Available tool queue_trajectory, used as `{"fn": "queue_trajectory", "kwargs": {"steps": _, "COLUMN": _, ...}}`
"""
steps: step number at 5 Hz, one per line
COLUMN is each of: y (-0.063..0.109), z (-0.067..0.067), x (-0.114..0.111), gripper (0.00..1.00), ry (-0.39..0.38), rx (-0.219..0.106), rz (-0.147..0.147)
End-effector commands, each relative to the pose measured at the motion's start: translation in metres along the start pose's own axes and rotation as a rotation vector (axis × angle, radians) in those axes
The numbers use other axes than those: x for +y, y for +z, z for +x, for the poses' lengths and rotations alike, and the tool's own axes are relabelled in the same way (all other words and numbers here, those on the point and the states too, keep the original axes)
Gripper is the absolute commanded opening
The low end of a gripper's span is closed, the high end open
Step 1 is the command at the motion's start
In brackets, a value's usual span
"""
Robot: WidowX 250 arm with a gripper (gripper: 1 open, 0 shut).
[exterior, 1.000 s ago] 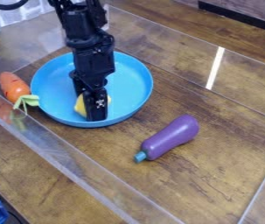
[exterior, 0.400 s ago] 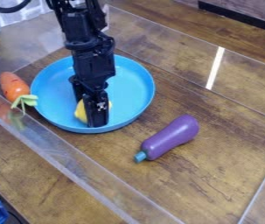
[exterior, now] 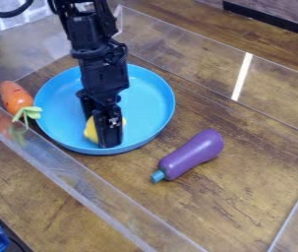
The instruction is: Remove the lemon from the blue tray and put it on the table
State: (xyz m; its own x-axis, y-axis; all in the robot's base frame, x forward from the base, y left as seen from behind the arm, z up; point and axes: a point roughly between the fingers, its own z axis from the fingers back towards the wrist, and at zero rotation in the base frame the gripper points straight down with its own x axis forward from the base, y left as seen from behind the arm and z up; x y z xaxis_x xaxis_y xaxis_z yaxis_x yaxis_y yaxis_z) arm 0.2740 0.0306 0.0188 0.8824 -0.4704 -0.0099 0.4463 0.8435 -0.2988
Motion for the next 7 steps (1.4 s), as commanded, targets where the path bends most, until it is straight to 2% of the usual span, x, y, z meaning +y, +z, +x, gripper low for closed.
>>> {"fn": "queue_trajectory", "kwargs": {"steps": 1, "y": -0.033, "z": -0.025, "x": -0.032, "gripper": 0.0, "ry": -0.026, "rx": 0.127, "rz": -0.124}}
{"fn": "queue_trajectory", "kwargs": {"steps": 2, "y": -0.034, "z": -0.029, "x": -0.04, "gripper": 1.0, "ry": -0.03, "rx": 0.136, "rz": -0.143}}
{"fn": "queue_trajectory", "kwargs": {"steps": 5, "y": -0.035, "z": -0.034, "x": -0.059, "gripper": 1.0, "ry": -0.048, "rx": 0.149, "rz": -0.172}}
{"fn": "queue_trajectory", "kwargs": {"steps": 6, "y": -0.032, "z": -0.027, "x": -0.058, "gripper": 1.0, "ry": -0.056, "rx": 0.149, "rz": -0.171}}
{"fn": "queue_trajectory", "kwargs": {"steps": 7, "y": -0.031, "z": -0.013, "x": -0.054, "gripper": 1.0, "ry": -0.081, "rx": 0.148, "rz": -0.158}}
